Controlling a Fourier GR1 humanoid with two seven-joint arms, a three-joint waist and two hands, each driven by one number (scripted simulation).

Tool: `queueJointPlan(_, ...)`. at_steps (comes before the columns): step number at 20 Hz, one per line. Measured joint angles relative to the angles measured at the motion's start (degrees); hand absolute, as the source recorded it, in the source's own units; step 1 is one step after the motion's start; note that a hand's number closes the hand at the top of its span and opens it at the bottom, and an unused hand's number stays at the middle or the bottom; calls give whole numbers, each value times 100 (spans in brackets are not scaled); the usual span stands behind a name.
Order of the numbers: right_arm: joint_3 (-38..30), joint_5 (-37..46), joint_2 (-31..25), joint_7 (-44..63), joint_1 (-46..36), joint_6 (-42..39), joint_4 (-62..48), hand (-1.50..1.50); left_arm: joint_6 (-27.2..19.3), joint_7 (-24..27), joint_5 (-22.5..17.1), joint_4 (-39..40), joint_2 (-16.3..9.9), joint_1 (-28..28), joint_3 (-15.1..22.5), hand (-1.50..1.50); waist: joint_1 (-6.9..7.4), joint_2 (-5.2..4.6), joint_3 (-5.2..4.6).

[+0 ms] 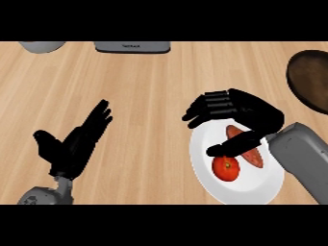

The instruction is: Pick the sweet potato from the plate and place it in the pan

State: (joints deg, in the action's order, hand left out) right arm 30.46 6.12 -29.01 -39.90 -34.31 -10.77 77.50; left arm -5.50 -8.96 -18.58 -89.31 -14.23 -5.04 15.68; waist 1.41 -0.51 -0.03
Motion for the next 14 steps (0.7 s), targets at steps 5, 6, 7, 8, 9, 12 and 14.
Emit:
queueJointPlan(5, 427, 971, -507, -604, -223, -214, -34, -150, 85, -45, -139, 79, 76, 39, -68, 0, -73, 39, -1)
queueJointPlan(6, 548, 1261, -661, -547, -294, -204, 22, -150, 90, -51, -157, 96, 78, 37, -88, 0, -93, 52, -4)
queueJointPlan(7, 678, 1571, -817, -443, -383, -197, 104, -150, 119, -44, -173, 103, 55, 75, -103, 0, -106, 71, -7)
queueJointPlan(8, 820, 1893, -957, -342, -449, -173, 178, -150, 122, -51, -180, 126, 46, 62, -126, 0, -129, 83, -10)
queueJointPlan(9, 982, 2252, -1082, -200, -516, -129, 271, -150, 120, -56, -188, 136, 53, 62, -135, 0, -153, 101, -13)
queueJointPlan(12, 1378, 3222, -1384, 362, -728, -112, 593, -150, 117, -104, -209, 101, 38, 118, -149, 0, -193, 141, -16)
queueJointPlan(14, 1666, 3789, -1469, 863, -751, -207, 922, -150, 66, -114, -193, 85, 74, 158, -142, 0, -238, 156, -16)
